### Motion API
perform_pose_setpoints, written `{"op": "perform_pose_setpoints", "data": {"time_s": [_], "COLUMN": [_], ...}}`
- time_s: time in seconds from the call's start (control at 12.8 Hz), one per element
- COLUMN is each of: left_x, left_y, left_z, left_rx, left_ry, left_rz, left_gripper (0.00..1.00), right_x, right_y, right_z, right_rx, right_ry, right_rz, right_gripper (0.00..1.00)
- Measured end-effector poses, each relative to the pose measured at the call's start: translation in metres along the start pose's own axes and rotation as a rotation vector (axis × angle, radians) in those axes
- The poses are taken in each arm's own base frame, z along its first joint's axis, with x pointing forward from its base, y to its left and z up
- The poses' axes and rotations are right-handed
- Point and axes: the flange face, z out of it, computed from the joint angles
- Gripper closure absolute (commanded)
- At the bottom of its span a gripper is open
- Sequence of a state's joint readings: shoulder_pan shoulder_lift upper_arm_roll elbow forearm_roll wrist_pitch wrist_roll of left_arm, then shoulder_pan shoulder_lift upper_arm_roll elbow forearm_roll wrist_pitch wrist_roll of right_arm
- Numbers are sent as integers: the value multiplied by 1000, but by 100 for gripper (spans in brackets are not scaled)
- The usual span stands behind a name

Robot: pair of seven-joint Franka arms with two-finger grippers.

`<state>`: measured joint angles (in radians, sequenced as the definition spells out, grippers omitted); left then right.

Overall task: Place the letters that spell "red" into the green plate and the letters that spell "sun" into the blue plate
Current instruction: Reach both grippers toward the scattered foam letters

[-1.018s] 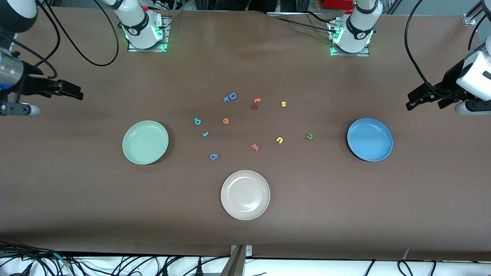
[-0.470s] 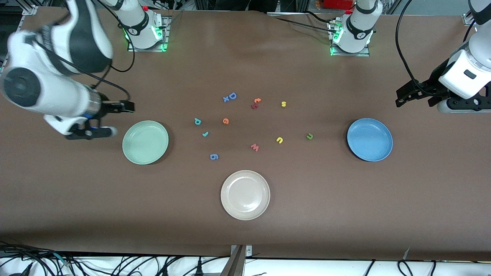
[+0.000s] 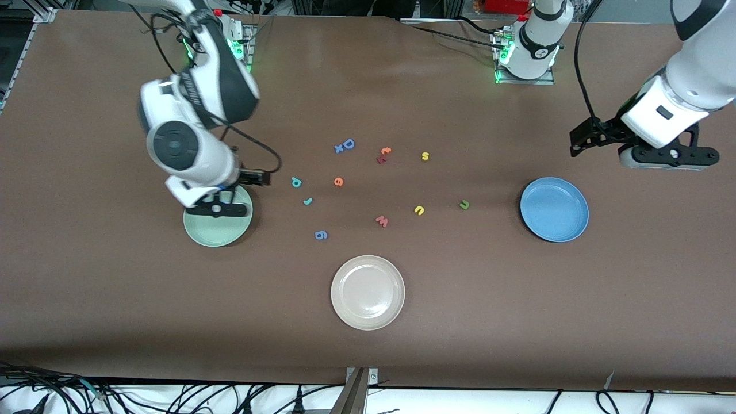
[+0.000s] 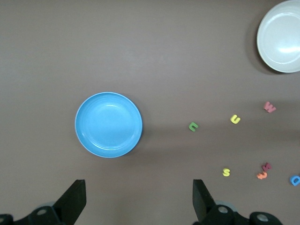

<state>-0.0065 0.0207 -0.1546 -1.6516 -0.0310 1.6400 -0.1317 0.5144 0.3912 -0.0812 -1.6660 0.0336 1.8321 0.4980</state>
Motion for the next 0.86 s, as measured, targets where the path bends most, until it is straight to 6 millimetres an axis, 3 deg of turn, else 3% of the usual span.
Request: {"op": "perform_pose_setpoints", "data": {"time_s": [0.23,0.31,0.47,0.7,0.86], "left_x": [3,8,17,15,10], "left_y": [17,23,42,77,82], "left_z": [12,24,68,123,155], "left_rx": [-6,-17,-31,-45,-44], "left_ry": [-3,13,49,78,75], "left_rz": [32,40,71,129,188], "left_gripper": [0,0,0,0,0], "right_x": [-23,-32,-50,-62,-62], "right_y": [-82,-106,-147,-176,-184], "right_z": [48,64,96,130,146], "right_rx": [-6,-2,9,24,37], "right_ry": [47,64,93,117,129], "right_rz": [147,203,296,362,406], "right_gripper": [1,1,2,7,13]}}
